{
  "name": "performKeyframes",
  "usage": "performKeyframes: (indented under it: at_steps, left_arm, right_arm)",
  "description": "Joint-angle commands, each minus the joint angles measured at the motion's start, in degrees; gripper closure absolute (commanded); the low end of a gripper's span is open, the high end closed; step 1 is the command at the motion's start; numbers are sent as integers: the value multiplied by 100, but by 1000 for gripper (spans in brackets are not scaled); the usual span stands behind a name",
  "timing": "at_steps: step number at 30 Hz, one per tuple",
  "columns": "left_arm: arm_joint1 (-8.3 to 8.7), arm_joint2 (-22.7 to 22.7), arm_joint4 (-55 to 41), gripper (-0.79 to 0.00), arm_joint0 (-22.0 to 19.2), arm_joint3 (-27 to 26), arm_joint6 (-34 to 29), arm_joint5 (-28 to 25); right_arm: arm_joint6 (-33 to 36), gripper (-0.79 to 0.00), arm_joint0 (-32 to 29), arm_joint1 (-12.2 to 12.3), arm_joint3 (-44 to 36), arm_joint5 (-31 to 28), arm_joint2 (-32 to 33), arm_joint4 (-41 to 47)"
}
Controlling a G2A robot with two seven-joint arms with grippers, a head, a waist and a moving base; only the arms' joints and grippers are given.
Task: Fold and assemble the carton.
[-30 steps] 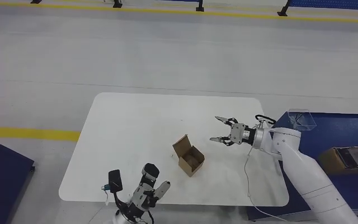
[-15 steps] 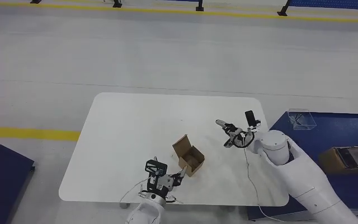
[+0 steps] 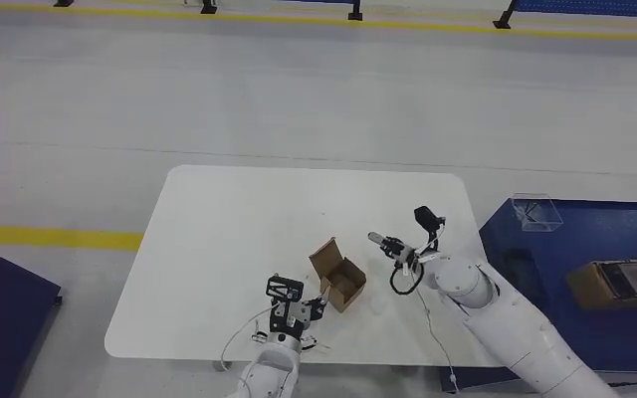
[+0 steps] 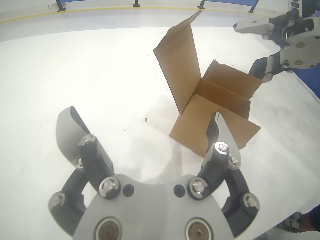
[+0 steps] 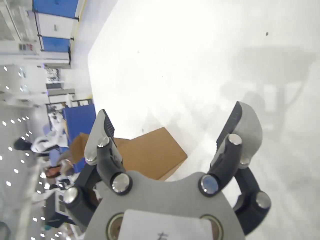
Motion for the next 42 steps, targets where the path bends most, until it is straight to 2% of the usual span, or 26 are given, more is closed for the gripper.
performKeyframes:
  at_steps: [1,6,15,31,42]
  left_arm:
    - [-22,13,22,-785,-7,17,1,16]
    - [-79,53,84,-785,-32,58,10,45]
    - [-180,128,257,-785,-76,99,-9,143]
    - [-447,382,684,-785,-451,496,-562,549]
    - [-573,249,391,-785,-573,812,-731,375]
  right_arm:
    - [155,-785,-65,22,-59,-198,-22,-382]
    - [327,-785,-229,46,-134,-406,-3,-869]
    - [517,-785,-473,30,-278,-692,89,-1191]
    - [655,-785,-614,-116,-234,-695,149,-1457]
    - [794,-785,-568,-256,-82,-654,96,-1657]
